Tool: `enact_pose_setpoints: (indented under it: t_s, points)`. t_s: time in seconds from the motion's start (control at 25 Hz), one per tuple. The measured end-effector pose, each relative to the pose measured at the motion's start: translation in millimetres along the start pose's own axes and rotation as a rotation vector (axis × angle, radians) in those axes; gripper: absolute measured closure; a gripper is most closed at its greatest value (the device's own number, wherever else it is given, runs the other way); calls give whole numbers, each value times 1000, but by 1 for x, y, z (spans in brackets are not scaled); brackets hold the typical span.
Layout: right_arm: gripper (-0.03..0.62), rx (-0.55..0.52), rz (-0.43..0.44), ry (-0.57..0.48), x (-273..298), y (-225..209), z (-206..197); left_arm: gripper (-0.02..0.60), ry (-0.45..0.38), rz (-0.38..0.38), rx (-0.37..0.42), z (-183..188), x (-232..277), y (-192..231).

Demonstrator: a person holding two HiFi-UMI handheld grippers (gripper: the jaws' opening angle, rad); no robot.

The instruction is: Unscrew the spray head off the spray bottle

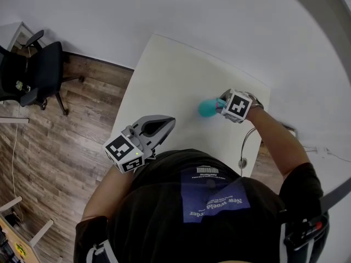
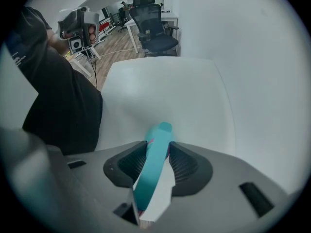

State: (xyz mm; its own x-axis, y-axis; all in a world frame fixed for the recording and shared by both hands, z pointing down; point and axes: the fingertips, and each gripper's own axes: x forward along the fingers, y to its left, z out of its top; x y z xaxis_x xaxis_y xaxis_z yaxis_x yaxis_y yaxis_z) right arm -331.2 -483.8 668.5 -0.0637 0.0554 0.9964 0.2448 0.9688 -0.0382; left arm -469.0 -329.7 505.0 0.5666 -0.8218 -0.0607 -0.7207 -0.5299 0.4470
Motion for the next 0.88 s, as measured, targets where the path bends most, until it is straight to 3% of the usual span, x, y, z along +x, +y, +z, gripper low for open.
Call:
enact_pose_setpoints:
  t_s: [0.2, 0.44, 0.64, 0.88]
  points:
    - [453, 53, 9, -77, -18, 0, 6, 577, 5, 6, -7, 0, 0, 4]
    - [453, 134, 6, -243, -61, 7, 15, 577, 7, -19, -10, 6, 6, 1]
    - [453, 225, 12, -451, -108, 16, 22, 577, 12, -47, -32, 17, 14, -2]
    - [453, 323, 56, -791, -173, 28, 28, 574, 3, -99, -54, 39, 25, -7]
